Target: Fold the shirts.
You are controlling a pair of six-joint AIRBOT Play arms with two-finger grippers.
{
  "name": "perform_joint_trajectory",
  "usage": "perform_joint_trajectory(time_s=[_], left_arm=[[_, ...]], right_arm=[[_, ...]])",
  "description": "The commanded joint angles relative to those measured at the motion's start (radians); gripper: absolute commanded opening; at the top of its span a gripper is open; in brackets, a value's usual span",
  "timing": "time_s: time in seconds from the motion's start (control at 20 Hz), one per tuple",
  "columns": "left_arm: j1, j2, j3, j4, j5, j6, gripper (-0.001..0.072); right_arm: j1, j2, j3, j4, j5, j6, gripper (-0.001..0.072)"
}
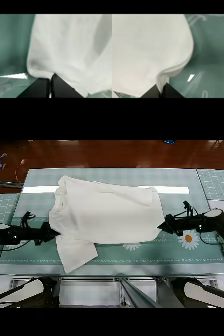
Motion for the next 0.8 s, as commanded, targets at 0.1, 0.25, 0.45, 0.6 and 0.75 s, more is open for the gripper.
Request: perform_joint_trajectory(time_s=[0.1, 0.25, 0.45, 0.6, 0.75], left_arm=[[0.002, 0.141, 0.298, -0.378, -0.176, 0.05, 0.002], [0.002, 0.254, 0.571, -0.499, -0.069, 0.047, 0.002], [0.002, 0.343, 0.91, -0.459, -0.001, 0.032, 0.0019], [0.002, 0.401, 1.098, -0.338, -0.002, -0.005, 0.0019], [0.002, 0.499, 1.207, -0.172, -0.001, -0.007, 0.002]], right_arm=[[0.029, 0.104, 0.38, -0.056, 0.151, 0.038, 0.0026], [0.029, 0.2, 0.697, -0.127, 0.153, 0.084, 0.0027], [0.029, 0.301, 1.047, -0.208, 0.154, 0.131, 0.0026], [0.029, 0.403, 1.169, -0.286, 0.153, 0.15, 0.0027], [0.029, 0.532, 1.178, -0.382, 0.171, 0.18, 0.0027]])
